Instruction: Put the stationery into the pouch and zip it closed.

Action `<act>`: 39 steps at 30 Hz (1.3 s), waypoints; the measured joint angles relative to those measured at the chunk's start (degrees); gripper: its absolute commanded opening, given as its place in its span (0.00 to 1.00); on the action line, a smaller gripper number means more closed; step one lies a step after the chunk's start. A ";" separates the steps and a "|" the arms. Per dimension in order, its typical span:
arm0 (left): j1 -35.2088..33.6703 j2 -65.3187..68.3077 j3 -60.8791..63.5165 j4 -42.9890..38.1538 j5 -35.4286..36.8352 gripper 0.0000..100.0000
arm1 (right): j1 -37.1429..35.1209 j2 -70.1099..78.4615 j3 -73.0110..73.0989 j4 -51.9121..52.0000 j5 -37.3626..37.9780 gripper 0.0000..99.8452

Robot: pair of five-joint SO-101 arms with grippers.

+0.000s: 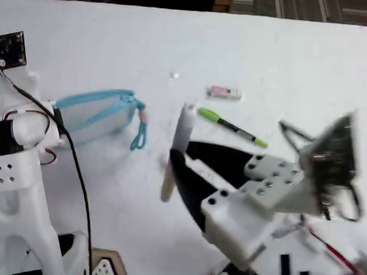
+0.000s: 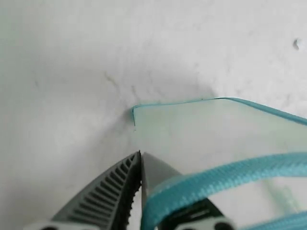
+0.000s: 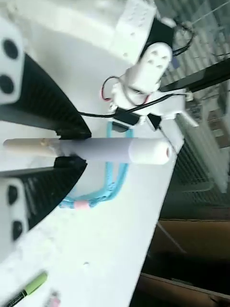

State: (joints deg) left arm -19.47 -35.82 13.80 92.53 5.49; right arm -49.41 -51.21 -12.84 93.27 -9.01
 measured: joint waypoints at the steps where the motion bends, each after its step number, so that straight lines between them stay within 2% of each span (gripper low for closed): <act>1: 0.00 0.00 0.00 0.00 0.00 0.02 | 0.00 -2.29 5.54 -3.25 0.00 0.02; 5: 0.00 0.00 0.00 0.00 0.00 0.02 | 0.18 -9.14 26.37 -22.33 0.00 0.02; 8: 0.00 0.00 0.00 0.00 0.00 0.02 | 2.73 -11.25 39.03 -41.93 0.00 0.02; 11: 0.00 0.00 0.00 0.00 0.00 0.02 | 5.80 -8.53 44.13 -60.48 0.09 0.02; 13: 0.00 0.00 0.00 0.00 0.00 0.02 | 6.07 -5.71 44.13 -66.99 0.09 0.02; 20: 0.00 0.00 0.00 0.00 0.00 0.02 | 6.07 4.04 43.96 -75.87 0.09 0.02; 39: 0.00 0.00 0.00 0.00 0.00 0.02 | 1.85 6.33 51.16 -75.78 1.32 0.02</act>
State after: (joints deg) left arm -19.47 -35.82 13.80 92.53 5.49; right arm -47.56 -44.88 38.33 17.49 -7.69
